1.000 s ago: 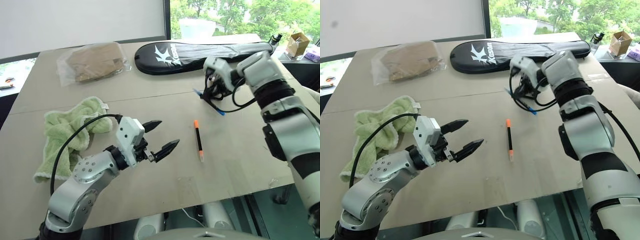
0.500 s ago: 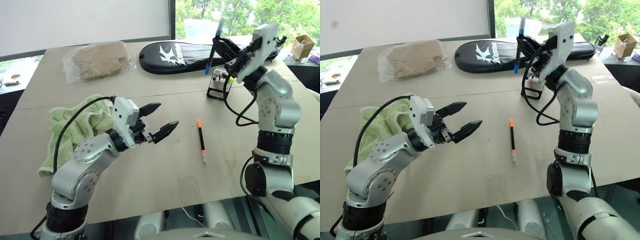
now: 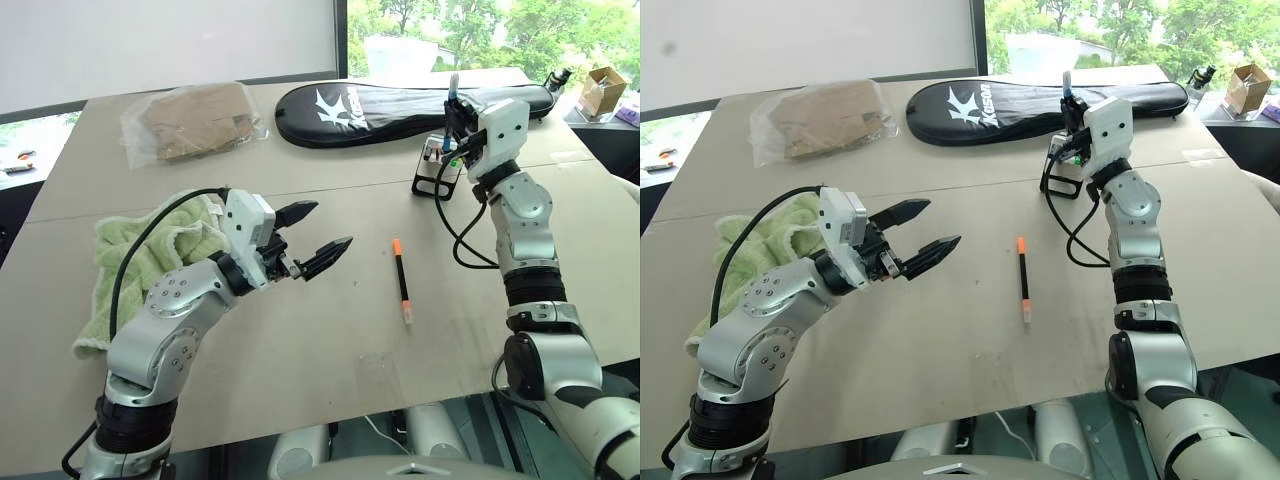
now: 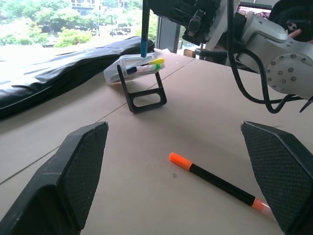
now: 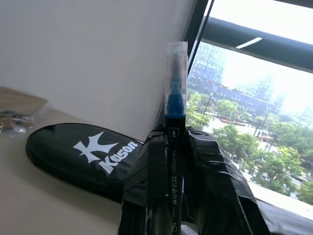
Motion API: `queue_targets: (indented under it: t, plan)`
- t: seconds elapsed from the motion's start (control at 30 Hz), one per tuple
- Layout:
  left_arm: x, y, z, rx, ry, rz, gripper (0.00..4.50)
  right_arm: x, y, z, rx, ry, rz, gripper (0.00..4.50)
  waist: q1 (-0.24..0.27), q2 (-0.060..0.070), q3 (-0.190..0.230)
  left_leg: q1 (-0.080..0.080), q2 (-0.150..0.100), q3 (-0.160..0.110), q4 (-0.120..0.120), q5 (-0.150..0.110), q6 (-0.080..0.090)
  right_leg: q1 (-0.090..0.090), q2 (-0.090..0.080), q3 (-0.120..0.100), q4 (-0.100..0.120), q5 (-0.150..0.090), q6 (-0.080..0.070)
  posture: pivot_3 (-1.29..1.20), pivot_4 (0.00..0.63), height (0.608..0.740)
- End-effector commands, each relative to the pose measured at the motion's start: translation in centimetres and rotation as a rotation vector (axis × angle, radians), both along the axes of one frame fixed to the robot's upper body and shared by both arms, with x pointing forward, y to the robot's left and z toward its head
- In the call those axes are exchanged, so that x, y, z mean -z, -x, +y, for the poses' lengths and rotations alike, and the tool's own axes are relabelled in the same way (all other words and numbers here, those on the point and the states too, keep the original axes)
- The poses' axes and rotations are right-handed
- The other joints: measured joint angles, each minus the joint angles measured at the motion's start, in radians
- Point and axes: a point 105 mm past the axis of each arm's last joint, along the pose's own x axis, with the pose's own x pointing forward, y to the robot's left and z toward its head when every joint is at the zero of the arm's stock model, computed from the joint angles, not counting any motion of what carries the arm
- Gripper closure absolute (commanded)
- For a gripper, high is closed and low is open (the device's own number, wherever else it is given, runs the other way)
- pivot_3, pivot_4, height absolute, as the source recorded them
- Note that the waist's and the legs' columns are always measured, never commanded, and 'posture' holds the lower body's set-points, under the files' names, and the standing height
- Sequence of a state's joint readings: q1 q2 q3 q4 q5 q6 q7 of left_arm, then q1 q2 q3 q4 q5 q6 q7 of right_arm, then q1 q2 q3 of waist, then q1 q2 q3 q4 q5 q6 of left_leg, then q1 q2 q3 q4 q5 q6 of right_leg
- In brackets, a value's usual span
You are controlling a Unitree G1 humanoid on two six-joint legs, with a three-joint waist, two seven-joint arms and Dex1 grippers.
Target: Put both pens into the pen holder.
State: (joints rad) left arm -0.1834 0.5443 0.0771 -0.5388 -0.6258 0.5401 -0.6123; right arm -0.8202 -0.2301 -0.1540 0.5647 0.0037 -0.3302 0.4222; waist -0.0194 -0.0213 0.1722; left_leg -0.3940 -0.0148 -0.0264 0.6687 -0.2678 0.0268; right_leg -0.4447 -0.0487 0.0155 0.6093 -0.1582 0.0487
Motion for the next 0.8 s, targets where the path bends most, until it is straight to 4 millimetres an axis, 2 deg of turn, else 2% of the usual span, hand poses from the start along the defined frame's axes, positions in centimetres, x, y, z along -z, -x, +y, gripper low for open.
queue_targets:
  t: [0.03, 0.4, 0.43, 0.47, 0.7, 0.8]
  plan:
    - [-0.9, 0.5, 0.0, -0.005, 0.002, -0.056, 0.00, -1.7, 0.4, 0.5, -0.007, 0.034, -0.098, 4.44, 0.000, 0.000, 0.000, 0.000, 0.000, 0.000, 0.000, 0.000, 0.000, 0.000, 0.000, 0.000, 0.000, 0.000, 0.000, 0.00, 0.150, 0.740]
    - [-1.1, 0.4, 0.0, -0.017, -0.002, -0.067, 0.00, 0.8, -0.3, -0.1, 0.029, 0.104, -0.107, 4.44, 0.001, 0.000, 0.000, 0.000, 0.000, 0.000, 0.000, 0.000, 0.000, 0.000, 0.000, 0.000, 0.000, 0.000, 0.000, 0.00, 0.150, 0.740]
    - [-1.1, 0.4, 0.0, -0.017, -0.003, -0.067, 0.00, 1.0, -0.3, -0.2, 0.030, 0.103, -0.106, 3.58, 0.001, 0.000, 0.000, 0.000, 0.000, 0.000, 0.000, 0.000, 0.000, 0.001, 0.000, 0.000, 0.000, 0.000, 0.000, 0.00, 0.150, 0.740]
    - [-1.1, 0.4, 0.0, -0.017, -0.003, -0.068, 0.00, 1.2, -0.3, -0.3, 0.031, 0.104, -0.103, 3.37, 0.001, 0.000, 0.000, 0.000, 0.000, 0.000, 0.000, 0.000, 0.000, 0.001, 0.000, 0.000, 0.000, 0.000, 0.000, 0.00, 0.150, 0.740]
    - [-1.2, 0.3, 0.0, -0.017, -0.005, -0.068, 0.00, 1.6, -0.2, -0.8, 0.043, 0.100, -0.095, 0.03, 0.000, 0.000, 0.000, 0.000, 0.000, 0.000, 0.000, 0.000, 0.000, 0.000, 0.000, 0.001, 0.000, 0.000, 0.000, 0.00, 0.150, 0.740]
    - [-1.2, 0.2, -0.2, -0.011, -0.004, -0.067, 0.00, 1.9, 0.2, -0.9, 0.024, 0.090, -0.060, 0.03, 0.000, 0.000, 0.000, 0.000, 0.000, 0.000, 0.000, 0.000, 0.000, 0.001, 0.000, 0.001, 0.000, 0.000, 0.000, 0.00, 0.150, 0.740]
